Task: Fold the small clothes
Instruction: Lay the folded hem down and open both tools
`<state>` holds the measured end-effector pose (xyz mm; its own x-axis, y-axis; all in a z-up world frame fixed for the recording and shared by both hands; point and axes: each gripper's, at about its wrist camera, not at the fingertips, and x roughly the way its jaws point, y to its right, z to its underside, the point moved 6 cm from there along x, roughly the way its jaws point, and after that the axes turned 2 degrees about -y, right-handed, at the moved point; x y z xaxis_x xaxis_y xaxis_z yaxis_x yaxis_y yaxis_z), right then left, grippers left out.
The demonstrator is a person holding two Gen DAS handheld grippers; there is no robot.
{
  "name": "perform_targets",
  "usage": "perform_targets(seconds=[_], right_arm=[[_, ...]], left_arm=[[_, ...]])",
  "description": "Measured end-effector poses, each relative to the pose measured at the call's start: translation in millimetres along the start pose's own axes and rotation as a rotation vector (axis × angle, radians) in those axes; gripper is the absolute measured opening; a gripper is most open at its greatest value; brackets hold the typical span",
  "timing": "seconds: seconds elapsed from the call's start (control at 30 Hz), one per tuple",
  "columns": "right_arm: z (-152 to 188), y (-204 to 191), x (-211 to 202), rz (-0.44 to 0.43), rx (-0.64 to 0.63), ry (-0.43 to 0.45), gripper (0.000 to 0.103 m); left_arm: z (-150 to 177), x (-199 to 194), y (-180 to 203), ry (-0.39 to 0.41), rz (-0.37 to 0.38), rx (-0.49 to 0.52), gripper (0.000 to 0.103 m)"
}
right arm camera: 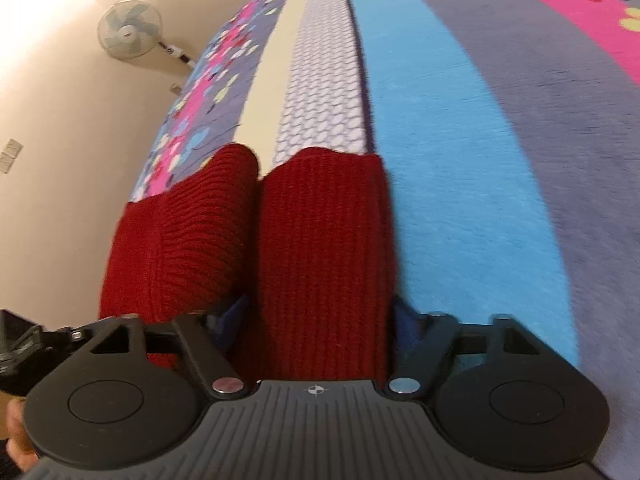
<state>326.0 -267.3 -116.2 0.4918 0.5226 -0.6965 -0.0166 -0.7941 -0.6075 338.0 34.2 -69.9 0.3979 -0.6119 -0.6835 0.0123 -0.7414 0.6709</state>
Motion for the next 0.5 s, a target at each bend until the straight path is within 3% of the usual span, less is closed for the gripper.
perform_targets(seconds=[0.1, 0.2, 0.4, 0.5], right_arm=[[-3.0, -2.5, 3.9, -0.054, 0.012, -0.008, 0.041], [-8.9, -18.2, -6.1, -0.048, -0.066, 0.063, 0.035], [-36.5, -77.9, -46.5, -0.211, -0.21, 0.354, 0.035], [-53.1, -84.9, -34.1, -0.205, -0.207, 0.401, 0.043]], left_arm=[[-4.6, 3.5, 1.2, 0.024, -0.009, 0.034, 0.084], [-16.3, -15.1, 16.6, 0.054, -0.009, 0.106, 0.065], [-51.9, -73.2, 52.4, 0.34, -0.025, 0.35, 0.067], [-67.2, -74.7, 42.8, 0.379, -0.059, 0.356, 0.081]])
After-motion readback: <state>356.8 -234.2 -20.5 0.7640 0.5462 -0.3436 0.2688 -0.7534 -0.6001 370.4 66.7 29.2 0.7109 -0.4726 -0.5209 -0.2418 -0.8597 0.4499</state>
